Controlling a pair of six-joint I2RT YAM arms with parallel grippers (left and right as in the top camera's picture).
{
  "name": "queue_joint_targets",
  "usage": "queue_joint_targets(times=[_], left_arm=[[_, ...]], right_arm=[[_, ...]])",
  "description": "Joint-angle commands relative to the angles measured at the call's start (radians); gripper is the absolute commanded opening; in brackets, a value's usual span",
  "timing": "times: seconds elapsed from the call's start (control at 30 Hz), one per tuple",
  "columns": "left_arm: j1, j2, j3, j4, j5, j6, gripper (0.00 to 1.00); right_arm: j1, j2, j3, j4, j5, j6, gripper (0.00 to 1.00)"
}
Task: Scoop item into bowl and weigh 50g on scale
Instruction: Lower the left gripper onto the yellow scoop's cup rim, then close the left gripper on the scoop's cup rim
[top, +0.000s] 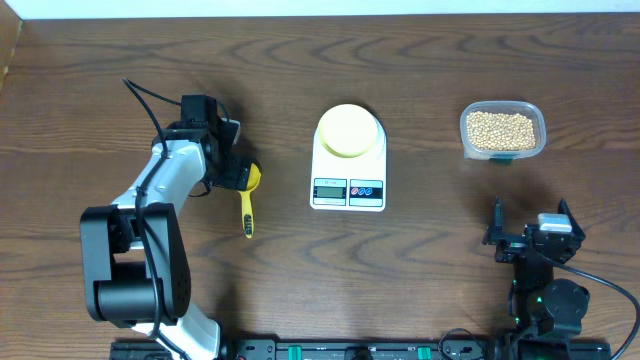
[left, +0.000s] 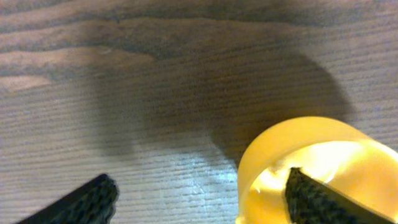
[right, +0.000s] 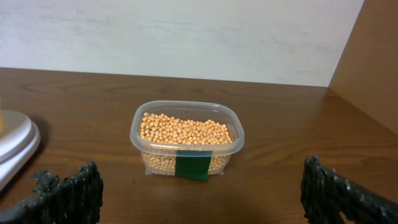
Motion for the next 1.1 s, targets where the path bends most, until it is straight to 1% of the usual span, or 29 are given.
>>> queue_joint_targets(times=[0.0, 0.07, 0.2, 0.3, 0.37, 0.5, 0.63, 0.73, 0.9, 0.93, 0.97, 1.0, 1.03, 1.07], left_arm=[[0.006, 0.01, 0.015, 0.001, -0.008, 0.01, 0.79], [0.006, 0.01, 0.015, 0.001, -0.008, 0.01, 0.76], [0.006, 0.01, 0.015, 0.001, -0.008, 0.01, 0.65], [0.006, 0.01, 0.015, 0.001, -0.008, 0.01, 0.51], [0.006, 0.01, 0.015, 0.001, -0.008, 0.01, 0.45], [0.006, 0.01, 0.015, 0.001, -0.008, 0.01, 0.37], [0.006, 0.01, 0.014, 0.001, -0.008, 0.01, 0.32], [0.006, 0.01, 0.014, 0.0, -0.008, 0.01, 0.25], [0.006, 0.01, 0.014, 0.001, -0.008, 0.01, 0.25], [0.006, 0.01, 0.014, 0.001, -0.008, 0.01, 0.28], [0.006, 0.01, 0.014, 0.001, -0.008, 0.009, 0.34], [0.006, 0.01, 0.014, 0.001, -0.008, 0.004, 0.45], [0.006, 0.01, 0.015, 0.001, -0.008, -0.003, 0.54], [0.006, 0.01, 0.015, 0.001, -0.008, -0.016, 0.6]], right_arm=[[-0.006, -0.005, -0.002, -0.003, 0.005, 0.008, 0.99], [-0.006, -0.005, -0.002, -0.003, 0.005, 0.008, 0.99], [-0.006, -0.005, -0.002, -0.003, 0.005, 0.008, 0.99], [-0.006, -0.005, -0.002, -0.003, 0.005, 0.008, 0.99], [-0.006, -0.005, -0.002, -0.003, 0.005, 0.008, 0.99], [-0.006, -0.005, -0.002, -0.003, 0.005, 0.008, 0.99], [-0.006, -0.005, -0.002, -0.003, 0.005, 0.008, 0.99], [-0.006, -0.005, -0.002, -0.003, 0.005, 0.008, 0.99], [-0.006, -0.005, -0.002, -0.003, 0.005, 0.008, 0.99], [-0.006, -0.005, -0.002, -0.003, 0.005, 0.008, 0.99], [-0.006, -0.005, -0.002, -0.003, 0.005, 0.008, 0.99], [-0.006, -0.005, -0.002, -0.003, 0.005, 0.008, 0.99], [-0.006, -0.005, -0.002, -0.003, 0.005, 0.008, 0.99], [-0.006, -0.005, -0.002, -0.003, 0.005, 0.008, 0.99]])
